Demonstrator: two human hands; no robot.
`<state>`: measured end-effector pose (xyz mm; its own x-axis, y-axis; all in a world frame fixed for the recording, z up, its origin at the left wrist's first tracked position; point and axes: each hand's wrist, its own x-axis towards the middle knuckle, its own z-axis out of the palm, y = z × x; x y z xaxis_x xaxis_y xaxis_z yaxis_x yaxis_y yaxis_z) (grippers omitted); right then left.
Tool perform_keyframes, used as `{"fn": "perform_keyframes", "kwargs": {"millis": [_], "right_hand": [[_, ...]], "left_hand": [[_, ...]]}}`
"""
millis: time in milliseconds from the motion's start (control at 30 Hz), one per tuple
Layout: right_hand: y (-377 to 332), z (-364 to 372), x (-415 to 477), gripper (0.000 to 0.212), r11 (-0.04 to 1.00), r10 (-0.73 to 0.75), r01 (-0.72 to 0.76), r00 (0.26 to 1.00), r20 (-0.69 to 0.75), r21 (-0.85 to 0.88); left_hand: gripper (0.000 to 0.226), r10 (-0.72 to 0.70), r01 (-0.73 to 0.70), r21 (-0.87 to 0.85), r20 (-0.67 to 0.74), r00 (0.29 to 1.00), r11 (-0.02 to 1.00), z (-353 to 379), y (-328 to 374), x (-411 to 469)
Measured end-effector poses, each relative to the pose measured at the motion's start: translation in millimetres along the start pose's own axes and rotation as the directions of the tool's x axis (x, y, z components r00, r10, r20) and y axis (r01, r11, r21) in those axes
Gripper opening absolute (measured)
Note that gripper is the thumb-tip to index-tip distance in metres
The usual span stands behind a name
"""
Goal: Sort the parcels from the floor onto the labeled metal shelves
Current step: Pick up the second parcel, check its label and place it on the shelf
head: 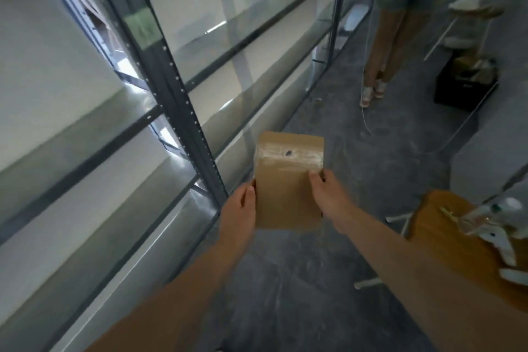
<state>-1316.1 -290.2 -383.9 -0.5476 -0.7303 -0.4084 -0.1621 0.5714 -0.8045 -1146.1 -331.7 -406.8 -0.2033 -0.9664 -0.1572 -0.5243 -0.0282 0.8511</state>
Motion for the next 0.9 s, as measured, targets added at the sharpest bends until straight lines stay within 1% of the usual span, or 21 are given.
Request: {"fn": "perform_keyframes", "kwargs": {"millis": [100, 200, 267, 333, 433, 500, 533, 600, 667, 733, 800, 833, 900], "right_hand": [[-47, 9, -25, 0.049, 0.997, -0.077, 0.075, 0.994, 0.076, 0.027], [-101, 19, -53, 0.053, 0.985, -0.173, 0.17, 0.976, 0.129, 0.032], [-138, 26, -76, 0.054, 0.965, -0.263, 0.259, 0.954, 0.145, 0.041], [-167, 37, -100, 0.055, 0.941, -0.338, 0.326, 0.926, 0.166, 0.092], [-195, 62, -137, 0.056, 0.919, -0.382, 0.345, 0.899, 0.214, 0.189], [-207, 83, -163, 0.063, 0.904, -0.414, 0.361, 0.874, 0.253, 0.231], [-211, 93, -176, 0.066, 0.894, -0.433, 0.368, 0.858, 0.277, 0.257], [-222, 113, -204, 0.068, 0.881, -0.45, 0.353, 0.83, 0.328, 0.316], [-231, 132, -234, 0.07, 0.872, -0.457, 0.321, 0.807, 0.375, 0.37], [-238, 150, -263, 0.071, 0.864, -0.471, 0.303, 0.767, 0.436, 0.402], [-247, 166, -290, 0.071, 0.847, -0.495, 0.283, 0.728, 0.474, 0.451], [-251, 173, -303, 0.071, 0.838, -0.506, 0.268, 0.706, 0.496, 0.474], [-257, 189, -328, 0.069, 0.816, -0.54, 0.243, 0.645, 0.541, 0.524]], "left_hand": [[0.037, 0.052, -0.056, -0.032, -0.126, 0.991, 0.998, -48, 17, -16], [0.04, 0.104, -0.114, -0.031, -0.231, 0.967, 0.993, -103, 33, -29], [0.039, 0.124, -0.158, -0.091, -0.302, 0.945, 0.983, -141, 46, -42], [0.037, 0.157, -0.234, -0.161, -0.388, 0.908, 0.959, -179, 58, -62], [0.035, 0.171, -0.305, -0.225, -0.469, 0.866, 0.926, -231, 64, -98], [0.036, 0.164, -0.307, -0.206, -0.515, 0.841, 0.929, -263, 58, -125], [0.04, 0.153, -0.29, -0.183, -0.534, 0.831, 0.939, -279, 54, -139], [0.059, 0.059, -0.206, -0.202, -0.561, 0.825, 0.957, -309, 51, -167], [0.076, -0.075, -0.118, -0.291, -0.574, 0.815, 0.949, -337, 50, -192], [0.092, -0.171, -0.07, -0.381, -0.562, 0.809, 0.922, -361, 46, -214], [0.112, -0.246, -0.06, -0.5, -0.524, 0.816, 0.864, -383, 41, -234], [0.116, -0.281, -0.065, -0.565, -0.503, 0.817, 0.822, -392, 37, -243], [0.11, -0.305, -0.113, -0.683, -0.46, 0.834, 0.721, -409, 31, -260]]}}
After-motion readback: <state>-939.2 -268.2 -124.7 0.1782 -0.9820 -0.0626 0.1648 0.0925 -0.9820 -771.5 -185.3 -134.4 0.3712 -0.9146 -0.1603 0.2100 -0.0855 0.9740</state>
